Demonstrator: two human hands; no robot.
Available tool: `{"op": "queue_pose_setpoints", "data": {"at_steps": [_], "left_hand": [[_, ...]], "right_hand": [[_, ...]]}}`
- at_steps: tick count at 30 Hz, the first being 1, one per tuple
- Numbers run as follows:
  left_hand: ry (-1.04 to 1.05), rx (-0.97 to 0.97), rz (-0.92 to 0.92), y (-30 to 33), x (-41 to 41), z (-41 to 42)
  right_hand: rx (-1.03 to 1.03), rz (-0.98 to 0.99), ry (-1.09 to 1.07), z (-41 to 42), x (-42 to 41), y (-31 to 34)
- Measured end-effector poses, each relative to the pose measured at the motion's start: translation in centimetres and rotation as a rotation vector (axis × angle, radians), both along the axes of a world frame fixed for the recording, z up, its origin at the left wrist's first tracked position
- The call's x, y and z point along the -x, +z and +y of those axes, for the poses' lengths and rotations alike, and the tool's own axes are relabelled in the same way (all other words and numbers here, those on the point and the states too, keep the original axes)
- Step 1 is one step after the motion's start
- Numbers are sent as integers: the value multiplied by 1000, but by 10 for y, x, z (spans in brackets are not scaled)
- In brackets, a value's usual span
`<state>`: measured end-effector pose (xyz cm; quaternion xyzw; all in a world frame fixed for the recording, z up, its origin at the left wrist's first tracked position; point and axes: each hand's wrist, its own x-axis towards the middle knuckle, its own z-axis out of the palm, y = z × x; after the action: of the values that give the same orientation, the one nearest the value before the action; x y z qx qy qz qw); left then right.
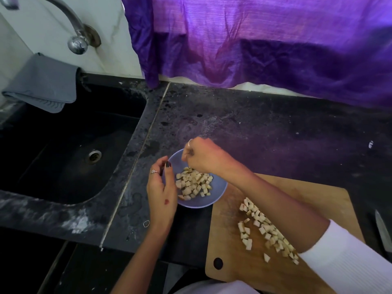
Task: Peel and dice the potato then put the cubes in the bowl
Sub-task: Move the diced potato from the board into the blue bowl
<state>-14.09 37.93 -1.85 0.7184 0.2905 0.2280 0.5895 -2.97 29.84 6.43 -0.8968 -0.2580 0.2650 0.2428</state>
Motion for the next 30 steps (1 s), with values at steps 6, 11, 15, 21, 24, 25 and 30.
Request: {"op": "queue_pose_setpoints", "data": {"at_steps": [6,11,15,21,24,25,30], "left_hand": [[-58,-44,8,2,4,8],[-83,-70,28,-1,7,9],[-56,-59,17,-1,16,5],[-6,-90,29,-2,22,-1],[0,-83,33,-1,23,2],[8,-78,28,1,21,3],[50,-12,13,-1,22,-5]], "right_hand": [[7,-37,250,-12,11,-5],[-164,-173,222,-32,20,-6],[-123,-119,304,-42,31,-1],[-8,-433,306,-23,41,-14],[13,-380,392,-19,46,-15],[-50,-345,401,-24,48,-11],[-386,-321,73,-145,76,-14]]}}
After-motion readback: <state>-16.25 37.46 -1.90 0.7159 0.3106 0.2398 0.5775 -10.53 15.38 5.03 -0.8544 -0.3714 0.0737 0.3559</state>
